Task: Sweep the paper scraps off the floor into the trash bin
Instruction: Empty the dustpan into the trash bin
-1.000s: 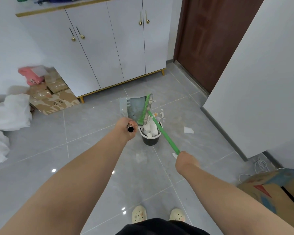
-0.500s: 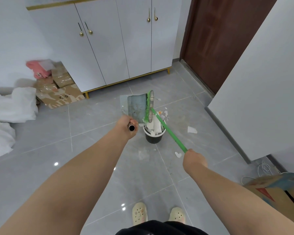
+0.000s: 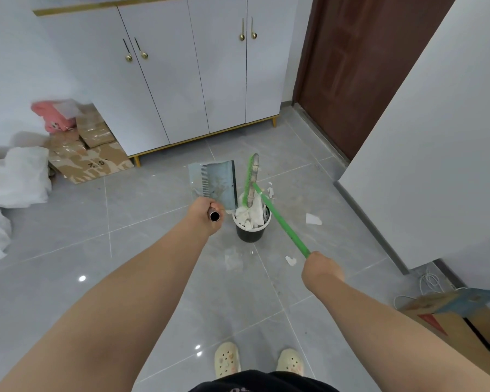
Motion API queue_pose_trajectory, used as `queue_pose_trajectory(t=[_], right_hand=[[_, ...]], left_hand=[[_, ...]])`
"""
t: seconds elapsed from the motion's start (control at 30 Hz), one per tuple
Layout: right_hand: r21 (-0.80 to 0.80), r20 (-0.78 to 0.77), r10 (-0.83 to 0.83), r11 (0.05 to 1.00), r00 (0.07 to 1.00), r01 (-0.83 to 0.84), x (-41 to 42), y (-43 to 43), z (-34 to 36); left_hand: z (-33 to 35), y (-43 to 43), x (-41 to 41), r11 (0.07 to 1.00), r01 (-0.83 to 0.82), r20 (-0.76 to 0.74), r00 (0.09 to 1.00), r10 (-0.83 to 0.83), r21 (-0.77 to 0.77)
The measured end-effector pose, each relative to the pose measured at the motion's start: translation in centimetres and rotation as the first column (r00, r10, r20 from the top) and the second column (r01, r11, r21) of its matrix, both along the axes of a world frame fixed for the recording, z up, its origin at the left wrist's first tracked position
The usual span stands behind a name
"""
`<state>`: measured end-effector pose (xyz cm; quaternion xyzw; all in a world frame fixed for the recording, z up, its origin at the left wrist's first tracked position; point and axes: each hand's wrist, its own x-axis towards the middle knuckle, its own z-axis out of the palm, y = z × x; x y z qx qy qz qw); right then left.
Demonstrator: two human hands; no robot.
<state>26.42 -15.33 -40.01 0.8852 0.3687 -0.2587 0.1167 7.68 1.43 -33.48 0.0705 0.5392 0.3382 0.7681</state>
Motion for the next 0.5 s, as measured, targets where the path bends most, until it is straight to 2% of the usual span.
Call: queue_pose_trajectory(t=[0.37, 0.5], right_hand=[[-0.157, 0.057, 0.151, 0.977, 0.987, -0.141, -1.8, 4.0, 0.5], [-0.247, 0.024, 0.274, 0.934, 0.962, -0.260, -2.7, 7.0, 0.3]], left_hand=[[-0.7, 2.2, -3.4, 0.997, -0.069, 0.037, 0.997, 0.069, 0.017], [-1.6, 3.3, -4.2, 0.998, -0.057, 0.003, 0.998, 0.057, 0.009]])
